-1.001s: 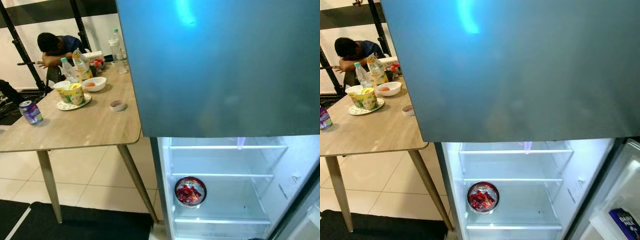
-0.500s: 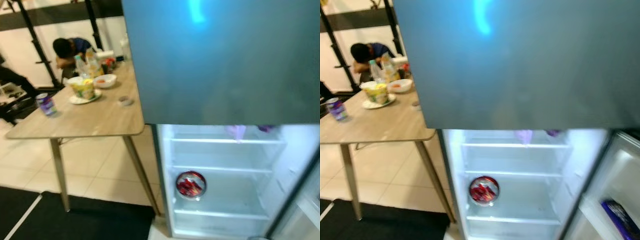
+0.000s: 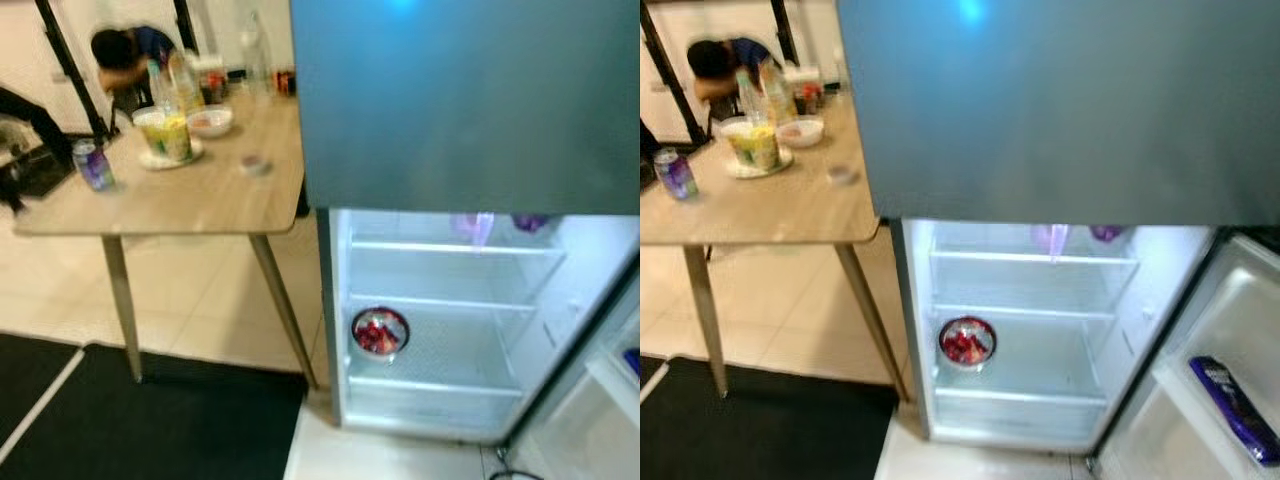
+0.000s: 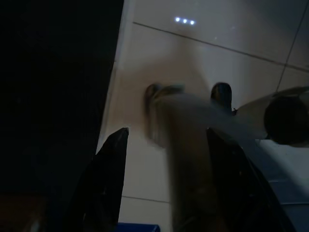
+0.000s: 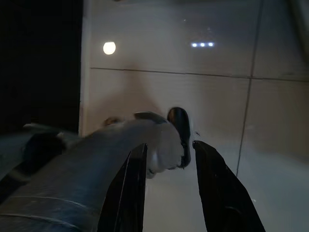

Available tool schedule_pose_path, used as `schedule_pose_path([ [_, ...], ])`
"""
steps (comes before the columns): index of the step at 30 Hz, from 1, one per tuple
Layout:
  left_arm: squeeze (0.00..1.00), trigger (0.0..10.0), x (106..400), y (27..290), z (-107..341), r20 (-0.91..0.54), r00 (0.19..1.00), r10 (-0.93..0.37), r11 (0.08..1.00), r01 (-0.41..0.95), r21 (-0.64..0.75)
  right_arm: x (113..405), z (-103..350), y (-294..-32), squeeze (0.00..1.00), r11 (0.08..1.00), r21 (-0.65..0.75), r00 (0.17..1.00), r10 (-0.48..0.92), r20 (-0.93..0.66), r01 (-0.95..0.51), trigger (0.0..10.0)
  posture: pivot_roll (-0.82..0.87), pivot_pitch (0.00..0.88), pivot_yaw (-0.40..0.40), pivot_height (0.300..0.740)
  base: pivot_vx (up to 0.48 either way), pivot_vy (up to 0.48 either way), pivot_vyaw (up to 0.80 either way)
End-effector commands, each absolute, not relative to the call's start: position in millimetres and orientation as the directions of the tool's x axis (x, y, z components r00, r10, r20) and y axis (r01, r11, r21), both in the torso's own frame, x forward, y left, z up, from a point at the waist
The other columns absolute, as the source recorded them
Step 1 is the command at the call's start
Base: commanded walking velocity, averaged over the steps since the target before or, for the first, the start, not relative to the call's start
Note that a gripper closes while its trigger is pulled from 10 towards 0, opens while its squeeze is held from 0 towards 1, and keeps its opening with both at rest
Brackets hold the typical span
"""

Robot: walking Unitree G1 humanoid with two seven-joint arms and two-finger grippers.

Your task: Restocking fridge

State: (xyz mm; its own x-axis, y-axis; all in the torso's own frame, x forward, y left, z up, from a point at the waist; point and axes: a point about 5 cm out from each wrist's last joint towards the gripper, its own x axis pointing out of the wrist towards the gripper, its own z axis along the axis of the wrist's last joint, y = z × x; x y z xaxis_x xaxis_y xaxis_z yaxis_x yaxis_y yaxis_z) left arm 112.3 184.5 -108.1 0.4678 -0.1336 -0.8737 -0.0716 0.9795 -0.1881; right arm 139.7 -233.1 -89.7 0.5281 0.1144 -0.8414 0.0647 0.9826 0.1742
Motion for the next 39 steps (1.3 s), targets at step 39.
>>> schedule_pose_path([
  [39, 0.00, 10.0, 106.9, 188.0, -109.2, -0.883, 0.452, -0.129, 0.988, -0.021, -0.155, 128.9, -94.8, -229.0, 0.00, 0.979, 0.185, 0.493, 0.120, -0.862, 0.086, 10.0, -0.09, 0.000, 0.030, 0.740, -0.173, -0.008, -0.16],
])
